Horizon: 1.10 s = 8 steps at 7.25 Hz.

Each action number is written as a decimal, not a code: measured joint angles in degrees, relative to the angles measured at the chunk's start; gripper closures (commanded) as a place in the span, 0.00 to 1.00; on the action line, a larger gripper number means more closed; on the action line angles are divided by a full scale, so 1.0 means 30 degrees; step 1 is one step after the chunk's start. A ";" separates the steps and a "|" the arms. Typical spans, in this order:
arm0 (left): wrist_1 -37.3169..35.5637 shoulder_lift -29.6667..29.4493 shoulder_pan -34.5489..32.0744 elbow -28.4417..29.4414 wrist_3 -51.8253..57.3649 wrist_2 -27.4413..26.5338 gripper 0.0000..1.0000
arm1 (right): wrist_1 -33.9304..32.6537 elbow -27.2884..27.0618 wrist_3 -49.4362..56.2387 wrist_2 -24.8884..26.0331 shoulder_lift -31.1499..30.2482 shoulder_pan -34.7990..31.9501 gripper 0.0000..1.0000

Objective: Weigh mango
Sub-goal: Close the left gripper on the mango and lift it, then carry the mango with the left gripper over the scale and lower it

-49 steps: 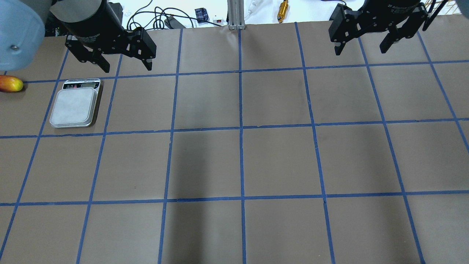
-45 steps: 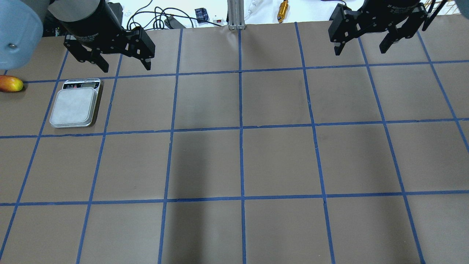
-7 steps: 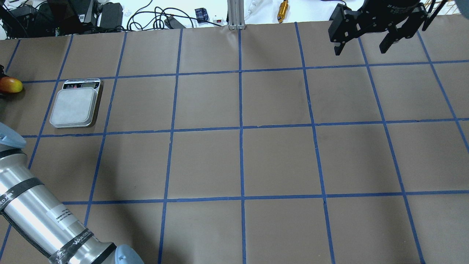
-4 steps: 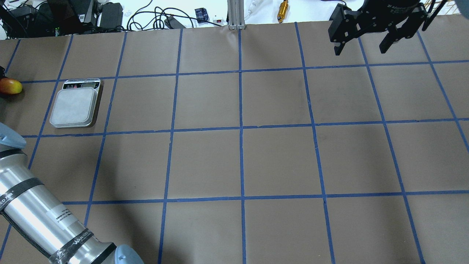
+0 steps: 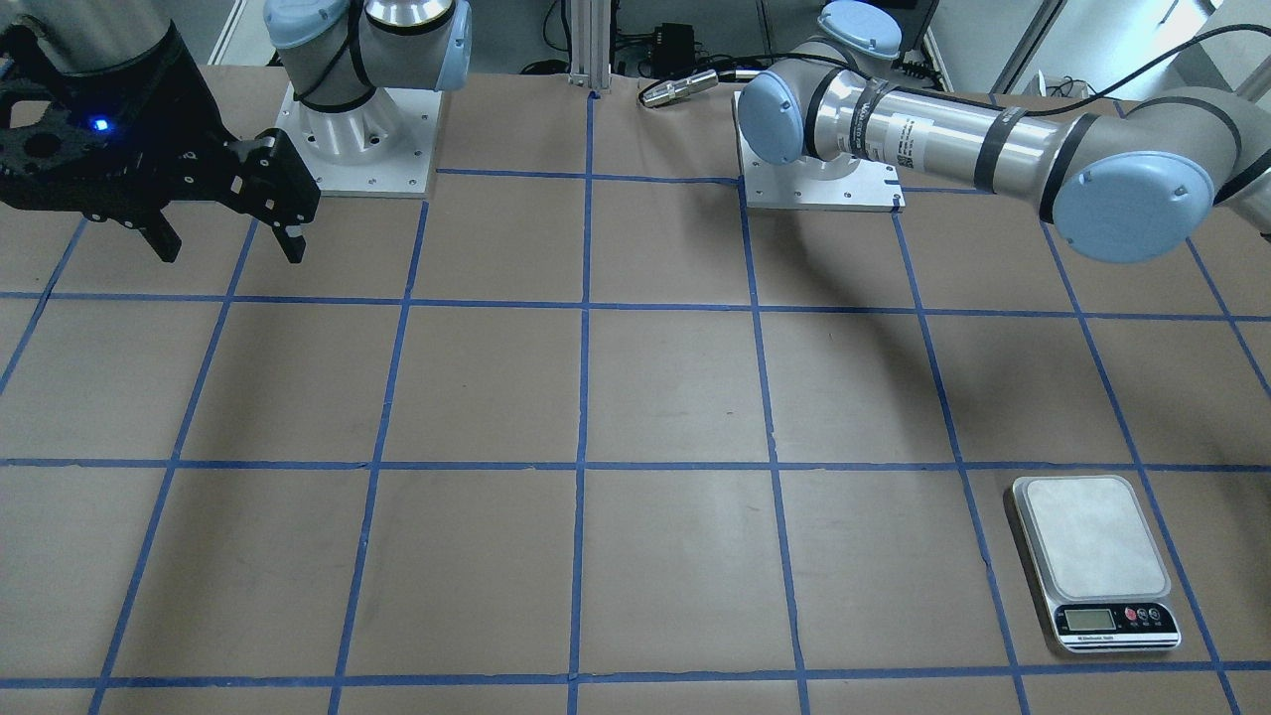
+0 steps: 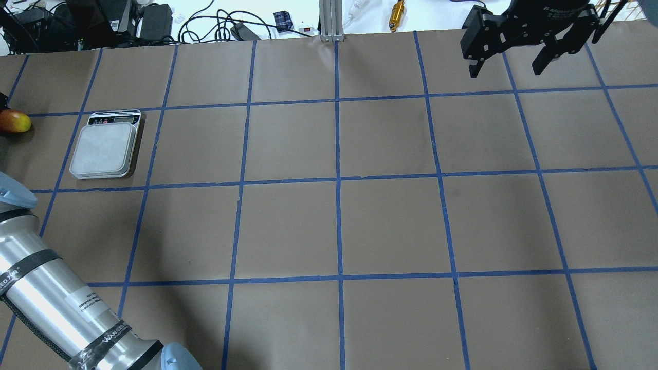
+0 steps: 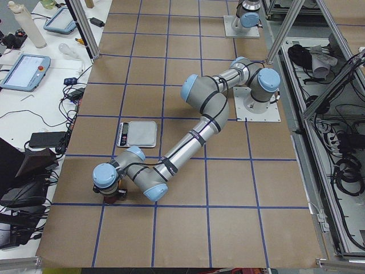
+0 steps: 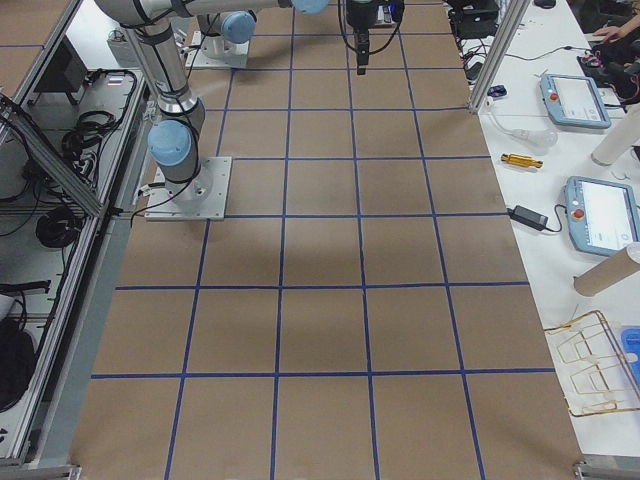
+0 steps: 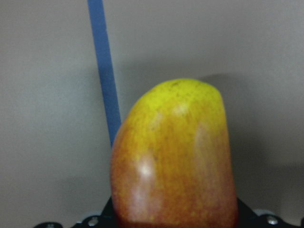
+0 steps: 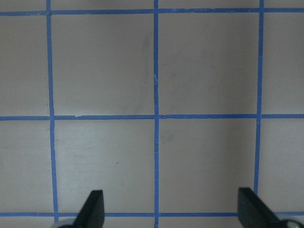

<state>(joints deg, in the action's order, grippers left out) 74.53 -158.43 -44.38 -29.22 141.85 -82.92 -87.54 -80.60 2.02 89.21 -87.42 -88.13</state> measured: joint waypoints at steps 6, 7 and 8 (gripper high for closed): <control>-0.0030 0.6424 -0.1661 -0.8082 -0.2062 -0.0317 1.00 | 0.0000 0.0000 0.0000 -0.0028 0.0006 -0.0008 0.00; -0.0172 0.7443 -0.2054 -0.9471 -0.3014 -0.0312 1.00 | 0.0000 0.0000 0.0000 -0.0028 0.0004 -0.0009 0.00; -0.0276 0.8349 -0.2452 -1.0680 -0.3878 -0.0305 1.00 | 0.0000 0.0000 0.0000 -0.0028 -0.0002 -0.0008 0.00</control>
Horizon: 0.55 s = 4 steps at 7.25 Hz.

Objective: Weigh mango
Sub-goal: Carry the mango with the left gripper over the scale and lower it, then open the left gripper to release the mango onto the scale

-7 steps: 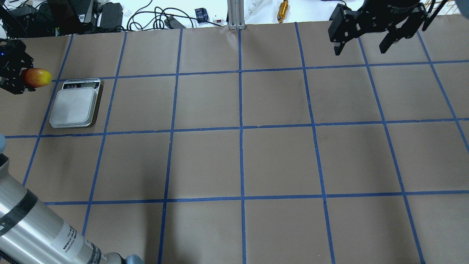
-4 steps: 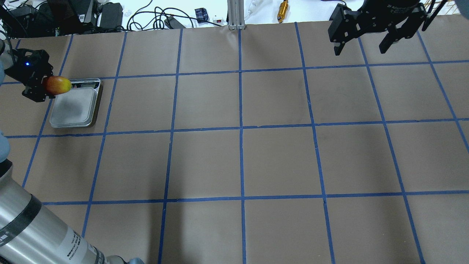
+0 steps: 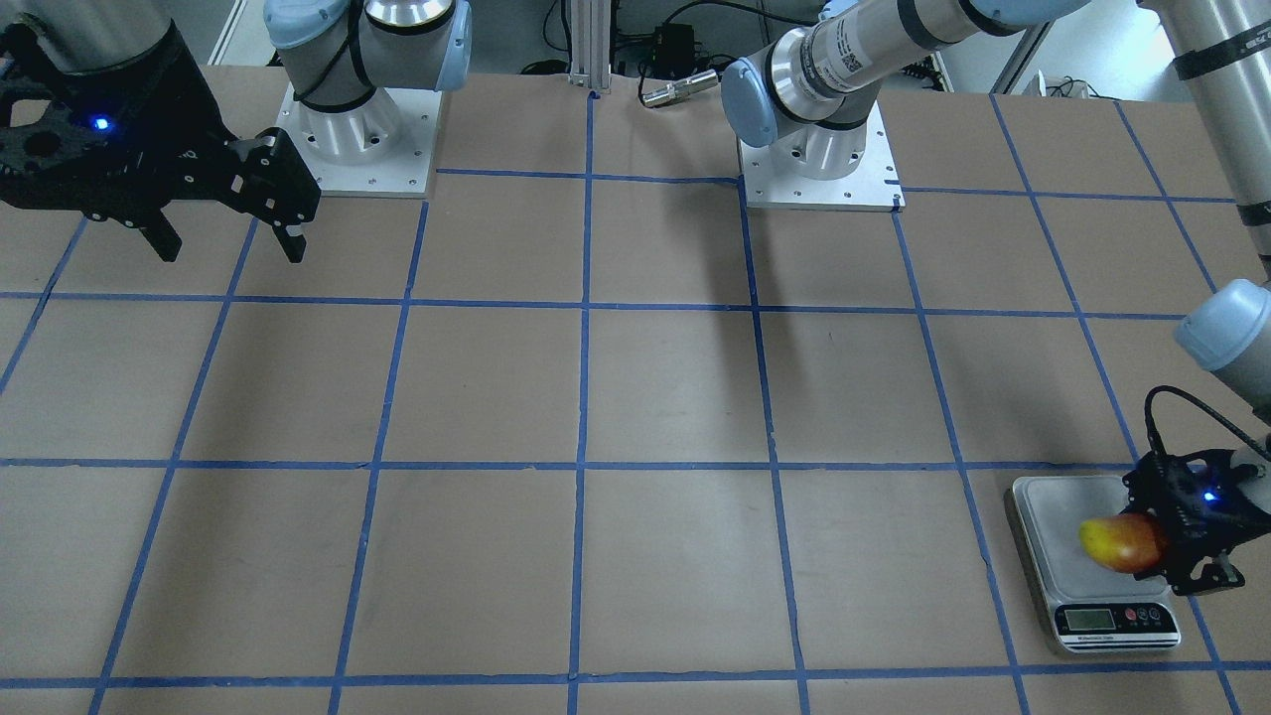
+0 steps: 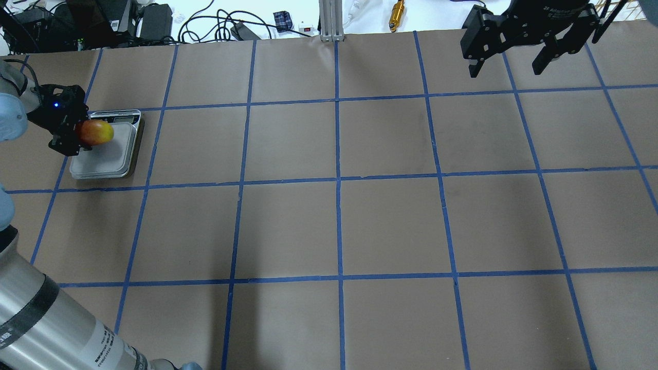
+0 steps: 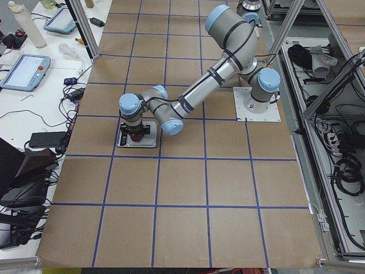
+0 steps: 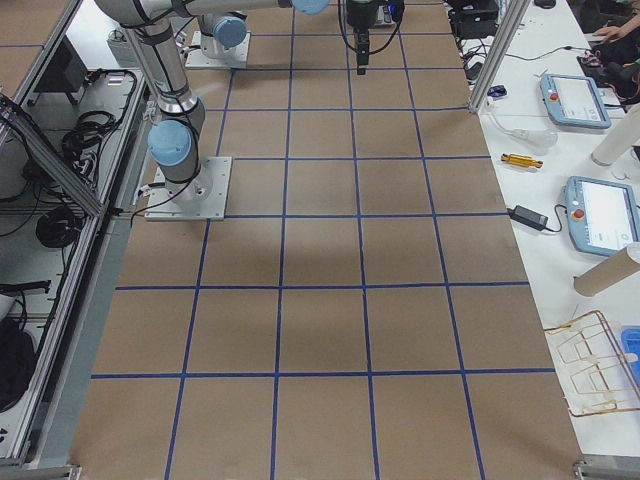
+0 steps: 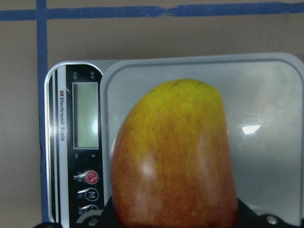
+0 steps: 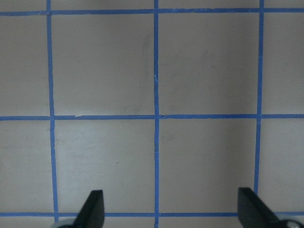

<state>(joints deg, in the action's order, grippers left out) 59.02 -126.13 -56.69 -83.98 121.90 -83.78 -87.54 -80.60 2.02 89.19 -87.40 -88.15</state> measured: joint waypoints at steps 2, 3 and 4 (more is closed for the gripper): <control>0.0018 0.0029 0.0002 -0.0040 -0.0650 -0.0017 0.00 | 0.0000 0.0001 -0.0001 -0.0001 0.0002 0.0001 0.00; 0.0100 0.0201 0.0025 -0.0029 -0.1062 -0.0043 0.00 | 0.0000 0.0000 -0.0001 0.0004 0.0006 0.0000 0.00; 0.0426 0.0683 0.0050 -0.0060 -0.1528 -0.0063 0.00 | 0.0000 0.0000 0.0000 0.0000 0.0005 0.0006 0.00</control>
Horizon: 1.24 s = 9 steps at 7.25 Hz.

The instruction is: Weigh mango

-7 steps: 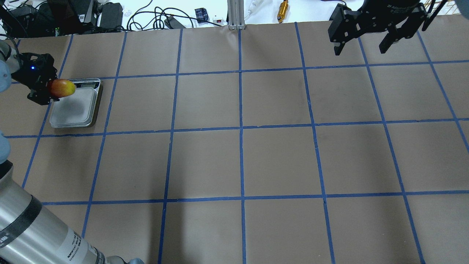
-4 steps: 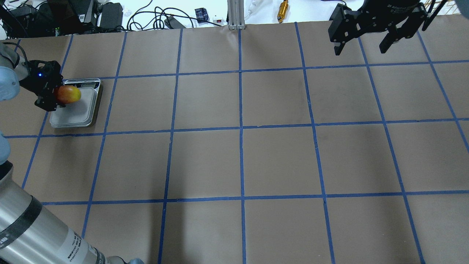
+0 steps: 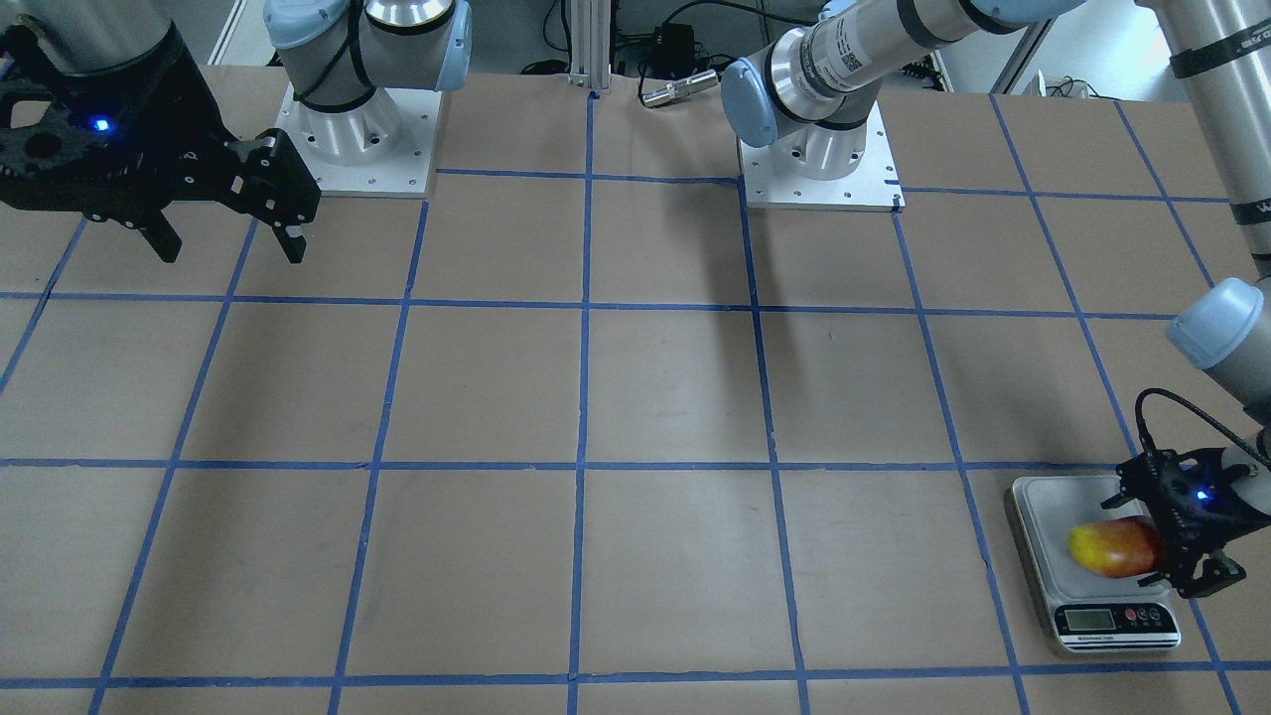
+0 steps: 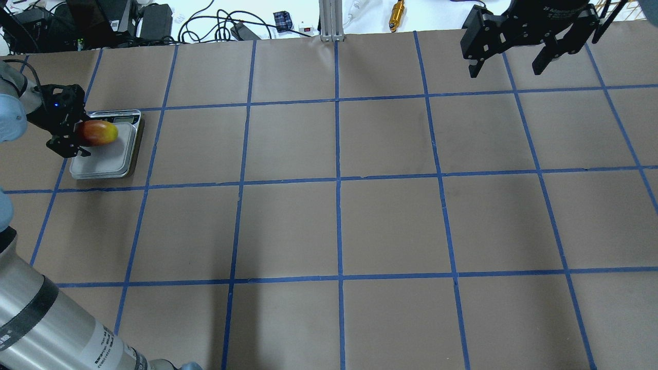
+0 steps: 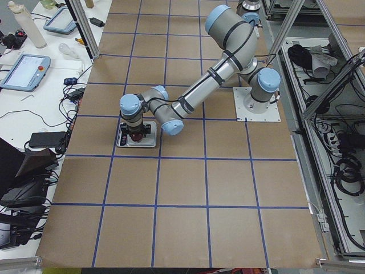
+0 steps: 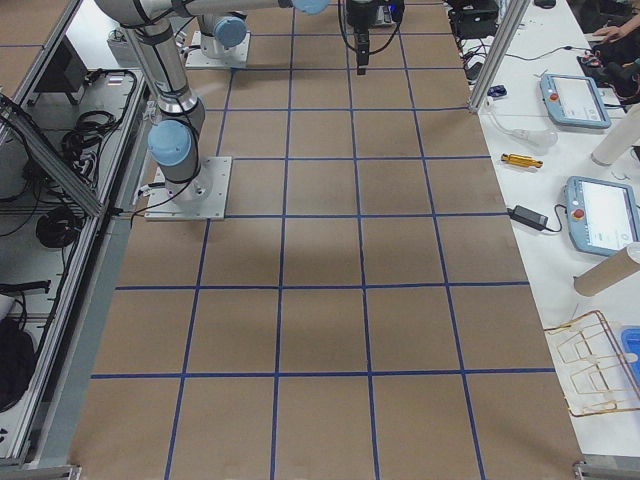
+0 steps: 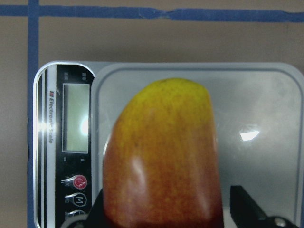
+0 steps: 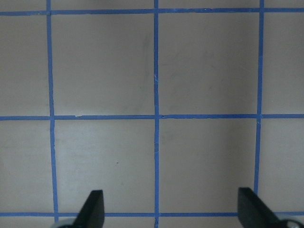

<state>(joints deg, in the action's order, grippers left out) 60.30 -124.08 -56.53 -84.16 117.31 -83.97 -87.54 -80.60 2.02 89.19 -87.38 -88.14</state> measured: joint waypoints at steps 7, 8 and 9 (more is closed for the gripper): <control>1.0524 0.8709 0.0095 -0.0029 -0.5453 -0.1721 0.00 | 0.0000 0.0000 0.0001 -0.0009 -0.0005 0.0009 0.00; 1.2067 0.9841 0.0100 -0.0045 -0.7062 -0.1960 0.00 | 0.0000 0.0000 0.0001 -0.0009 -0.0005 0.0004 0.00; 1.3121 1.0717 0.0100 -0.0053 -0.9226 -0.2064 0.00 | 0.0000 0.0000 0.0000 -0.0001 -0.0006 -0.0003 0.00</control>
<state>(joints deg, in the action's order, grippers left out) 99.66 -91.93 -56.23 -84.32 89.64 -90.17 -87.54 -80.60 2.02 89.18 -87.40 -88.14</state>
